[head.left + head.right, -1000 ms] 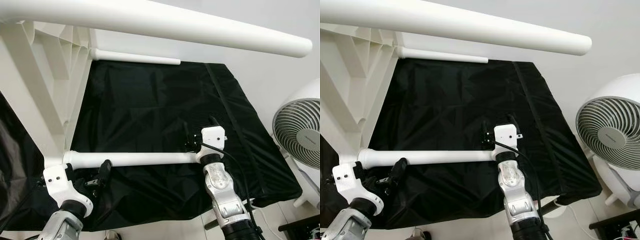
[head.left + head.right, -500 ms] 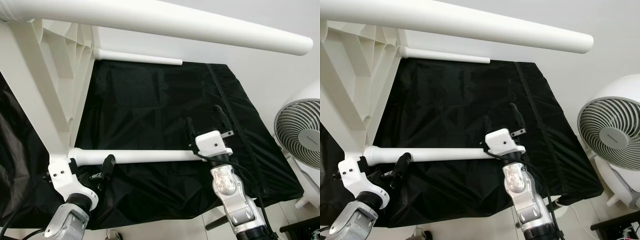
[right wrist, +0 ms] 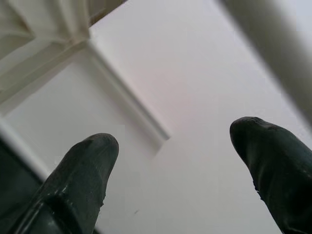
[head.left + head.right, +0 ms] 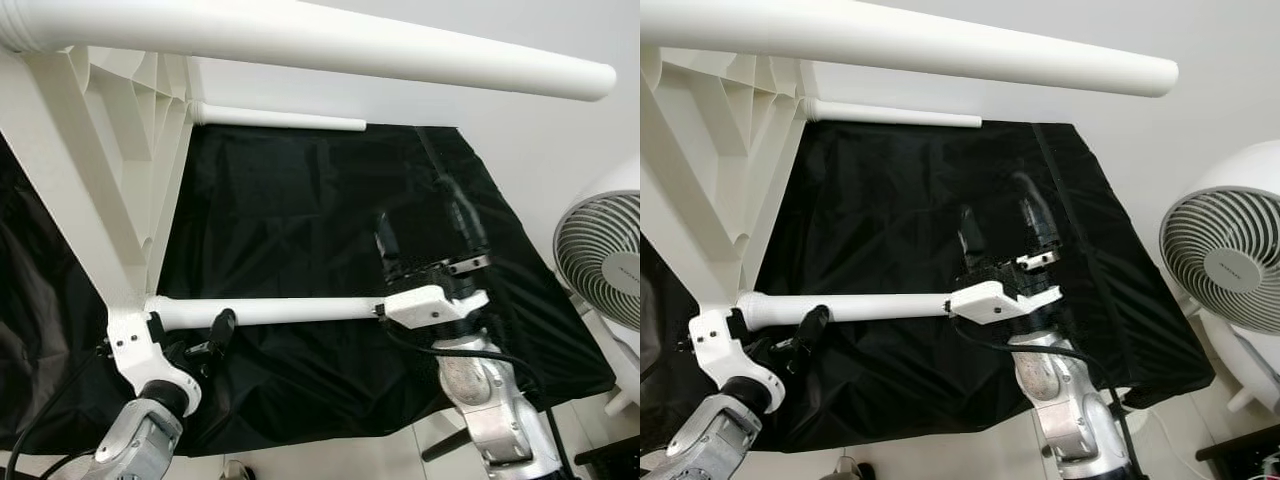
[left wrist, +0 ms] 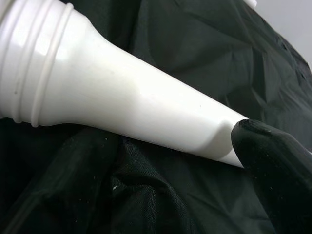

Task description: Building children table

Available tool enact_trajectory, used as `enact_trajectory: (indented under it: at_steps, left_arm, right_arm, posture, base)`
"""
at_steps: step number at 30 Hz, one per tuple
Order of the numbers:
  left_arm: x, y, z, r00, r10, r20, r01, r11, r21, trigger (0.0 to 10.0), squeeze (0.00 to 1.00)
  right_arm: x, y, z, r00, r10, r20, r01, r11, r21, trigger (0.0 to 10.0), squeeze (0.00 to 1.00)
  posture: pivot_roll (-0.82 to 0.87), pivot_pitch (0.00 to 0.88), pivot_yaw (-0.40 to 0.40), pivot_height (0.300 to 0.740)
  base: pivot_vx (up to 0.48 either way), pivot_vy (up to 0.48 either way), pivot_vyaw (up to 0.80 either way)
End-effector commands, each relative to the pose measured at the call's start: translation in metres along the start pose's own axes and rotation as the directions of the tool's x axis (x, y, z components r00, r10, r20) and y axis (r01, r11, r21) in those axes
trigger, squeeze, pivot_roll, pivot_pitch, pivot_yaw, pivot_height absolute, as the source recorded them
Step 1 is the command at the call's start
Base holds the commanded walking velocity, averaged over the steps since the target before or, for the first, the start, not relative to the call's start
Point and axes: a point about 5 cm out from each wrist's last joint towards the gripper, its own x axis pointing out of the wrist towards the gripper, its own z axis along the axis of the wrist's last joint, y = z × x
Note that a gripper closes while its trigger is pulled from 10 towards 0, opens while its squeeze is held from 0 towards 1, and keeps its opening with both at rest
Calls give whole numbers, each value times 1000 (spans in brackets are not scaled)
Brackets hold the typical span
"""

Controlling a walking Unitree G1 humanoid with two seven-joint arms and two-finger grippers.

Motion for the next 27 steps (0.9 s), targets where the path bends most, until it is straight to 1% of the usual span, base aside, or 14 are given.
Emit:
enact_trajectory:
  at_steps: [1, 3, 6, 7, 10, 11, 16, 17, 19, 21, 22, 23, 26, 27]
  left_arm:
    - [3, -9, 4, 998, -62, 13, 62, 998, -6, 10000, 0]
    - [4, -8, 4, 998, -65, 10, 65, 998, -2, 10000, 0]
    - [8, -9, 7, 997, -77, 7, 77, 997, 6, 10000, 0]
    - [8, -9, 7, 997, -77, 7, 77, 997, 6, 10000, 0]
    - [9, -9, 7, 997, -79, 7, 79, 997, 4, 10000, 0]
    - [9, -9, 7, 997, -79, 7, 79, 997, 4, 10000, 0]
    - [9, -10, 6, 997, -74, 14, 74, 997, -5, 10000, 0]
    - [9, -10, 6, 997, -74, 14, 74, 997, -5, 10000, 0]
    - [9, -10, 5, 997, -69, 16, 69, 998, -8, 10000, 0]
    - [9, -10, 5, 998, -66, 17, 67, 998, -10, 10000, 0]
    - [8, -10, 5, 998, -63, 17, 63, 998, -11, 10000, 0]
    - [8, -10, 5, 998, -62, 18, 63, 998, -12, 10000, 0]
    - [8, -10, 5, 998, -62, 18, 62, 998, -11, 10000, 0]
    - [8, -10, 5, 998, -60, 19, 60, 998, -12, 10000, 0]
  right_arm:
    - [-2, -3, 2, 1000, -7, 21, 8, 1000, -25, 10000, 0]
    - [-1, -6, 4, 999, -22, 33, 23, 999, -34, 10000, 0]
    - [10, -17, 10, 991, -76, 107, 85, 993, -87, 10000, 0]
    - [10, -17, 10, 991, -76, 107, 85, 993, -87, 10000, 0]
    - [21, -20, 13, 984, -110, 141, 126, 986, -105, 10000, 0]
    - [21, -20, 13, 984, -110, 141, 126, 986, -105, 10000, 0]
    - [35, -22, 15, 973, -156, 169, 175, 979, -103, 10000, 0]
    - [35, -22, 15, 973, -156, 169, 175, 979, -103, 10000, 0]
    - [44, -22, 16, 966, -176, 191, 198, 975, -103, 10000, 0]
    - [47, -23, 17, 963, -181, 201, 203, 974, -99, 10000, 0]
    - [57, -23, 19, 961, -173, 215, 194, 977, -82, 10000, 0]
    - [60, -23, 20, 962, -165, 218, 185, 980, -74, 10000, 0]
    - [63, -23, 21, 961, -162, 224, 182, 980, -74, 10000, 0]
    - [66, -25, 22, 961, -158, 227, 178, 981, -74, 10000, 0]
  posture:
    - [87, 124, 22, 740]
    - [82, 126, 32, 740]
    - [77, 126, 38, 740]
    - [77, 126, 38, 740]
    - [76, 127, 36, 740]
    - [76, 127, 36, 740]
    - [80, 132, 26, 740]
    - [80, 132, 26, 740]
    - [84, 135, 20, 740]
    - [84, 134, 19, 740]
    - [86, 135, 18, 740]
    - [86, 135, 18, 740]
    - [85, 136, 17, 740]
    - [85, 136, 17, 740]
  base:
    - [0, 0, 0]
    - [0, 0, 0]
    - [0, 0, 0]
    - [0, 0, 0]
    - [0, 0, 0]
    - [0, 0, 0]
    - [0, 0, 0]
    - [0, 0, 0]
    - [0, 0, 0]
    - [0, 0, 0]
    - [0, 0, 0]
    - [0, 0, 0]
    - [0, 0, 0]
    - [0, 0, 0]
